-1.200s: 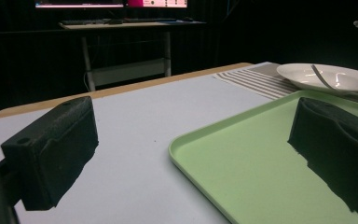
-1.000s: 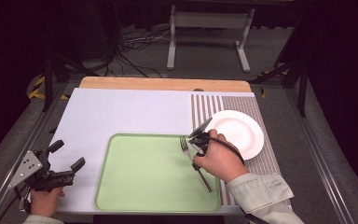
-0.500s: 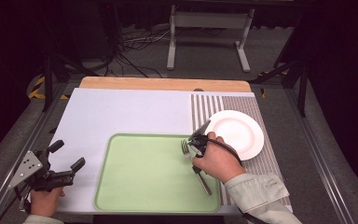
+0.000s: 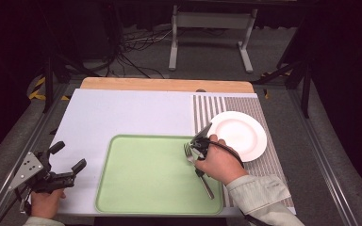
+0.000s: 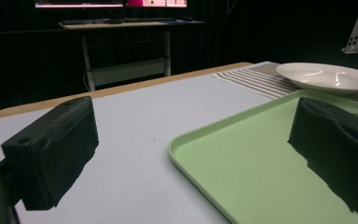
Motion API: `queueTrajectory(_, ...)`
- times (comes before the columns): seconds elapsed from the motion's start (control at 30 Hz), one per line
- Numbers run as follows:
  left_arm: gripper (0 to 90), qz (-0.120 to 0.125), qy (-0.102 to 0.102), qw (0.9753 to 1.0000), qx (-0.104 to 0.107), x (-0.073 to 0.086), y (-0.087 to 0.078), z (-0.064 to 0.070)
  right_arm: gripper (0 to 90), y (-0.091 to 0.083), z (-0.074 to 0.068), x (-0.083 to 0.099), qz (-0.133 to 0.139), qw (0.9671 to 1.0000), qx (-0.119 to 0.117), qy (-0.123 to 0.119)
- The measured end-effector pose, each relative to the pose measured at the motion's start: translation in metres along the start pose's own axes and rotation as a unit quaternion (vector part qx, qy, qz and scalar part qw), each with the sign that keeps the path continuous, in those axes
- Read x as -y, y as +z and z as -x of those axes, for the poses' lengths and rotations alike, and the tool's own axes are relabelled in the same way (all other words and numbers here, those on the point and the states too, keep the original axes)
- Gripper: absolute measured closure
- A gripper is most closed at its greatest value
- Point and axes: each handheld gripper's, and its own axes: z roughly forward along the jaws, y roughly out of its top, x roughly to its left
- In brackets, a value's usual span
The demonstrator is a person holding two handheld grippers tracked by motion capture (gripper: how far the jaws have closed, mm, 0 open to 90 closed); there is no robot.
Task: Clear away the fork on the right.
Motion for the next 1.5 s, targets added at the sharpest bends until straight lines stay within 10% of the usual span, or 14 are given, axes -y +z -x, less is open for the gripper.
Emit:
queueTrajectory(0.53, 1.9, 0.001, -0.001, 1.0, 0.0, 0.0, 0.0, 0.0, 79.9, -0.002, 0.0, 0.0, 0.007, 0.9999, 0.0, -0.012)
queueTrajectory(0.83, 1.9, 0.002, -0.001, 1.0, -0.002, 0.0, -0.001, 0.0, 63.4, -0.012, -0.002, 0.004, 0.075, 0.9952, -0.011, -0.062)
queueTrajectory(1.17, 2.0, 0.002, -0.001, 1.0, -0.002, 0.0, 0.0, 0.0, 26.9, -0.008, -0.007, 0.008, 0.164, 0.9689, -0.002, -0.185)
queueTrajectory(1.43, 1.9, 0.002, -0.001, 1.0, -0.002, 0.0, -0.001, 0.0, 25.4, -0.009, -0.01, 0.003, 0.247, 0.9215, -0.002, -0.299)
queueTrajectory(1.5, 1.9, 0.002, 0.0, 1.0, -0.001, 0.0, 0.0, 0.0, 29.7, -0.008, -0.01, 0.002, 0.255, 0.9146, -0.003, -0.313)
